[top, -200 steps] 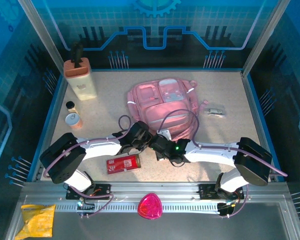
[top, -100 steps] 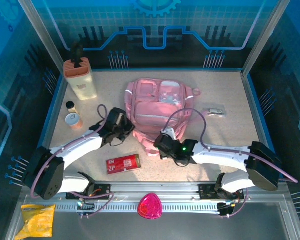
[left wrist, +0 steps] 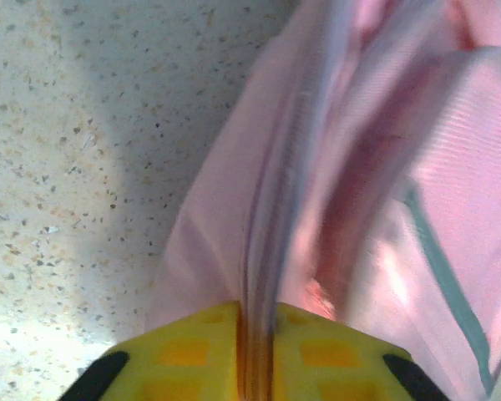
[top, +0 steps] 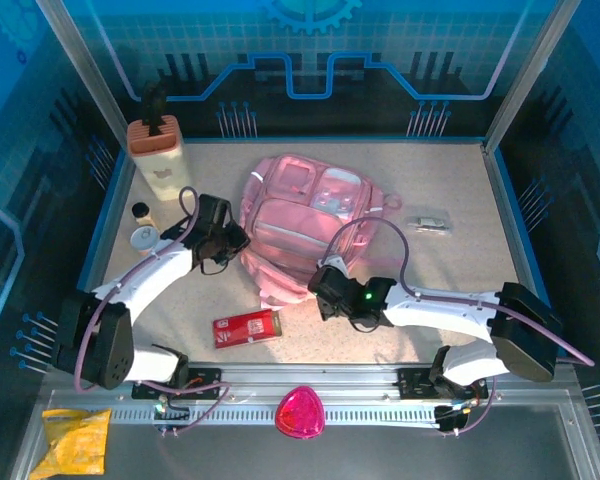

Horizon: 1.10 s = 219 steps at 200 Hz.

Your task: Pack books, pencil case, and school supplies into a backpack

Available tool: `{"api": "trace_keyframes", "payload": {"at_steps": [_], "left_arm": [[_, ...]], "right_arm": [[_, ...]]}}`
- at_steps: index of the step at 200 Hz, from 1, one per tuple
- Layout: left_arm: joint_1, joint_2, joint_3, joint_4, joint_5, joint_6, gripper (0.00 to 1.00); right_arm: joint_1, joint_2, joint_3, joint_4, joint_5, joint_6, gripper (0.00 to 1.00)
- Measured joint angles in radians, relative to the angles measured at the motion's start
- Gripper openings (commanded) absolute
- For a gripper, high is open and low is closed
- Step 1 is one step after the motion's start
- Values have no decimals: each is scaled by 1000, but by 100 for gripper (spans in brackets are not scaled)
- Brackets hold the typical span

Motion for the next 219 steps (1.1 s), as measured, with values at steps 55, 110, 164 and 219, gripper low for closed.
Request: {"api": "trace_keyframes", "payload": {"at_steps": [55,110,164,219], "left_arm": [[-237,-345,-187,64,-25,-232,40],[-590,-201,-250,117,-167,-550,49],[-652,-45,-165,180,-270,-693,68],[-664,119,-130,251,-297,-798,43]], "right_arm": [[24,48,2,25,2,2,0],[24,60,1,50,3,17,0],[24,68,-20,100,-5,21,0],[29,77,-34,128,-6,39,0]]}}
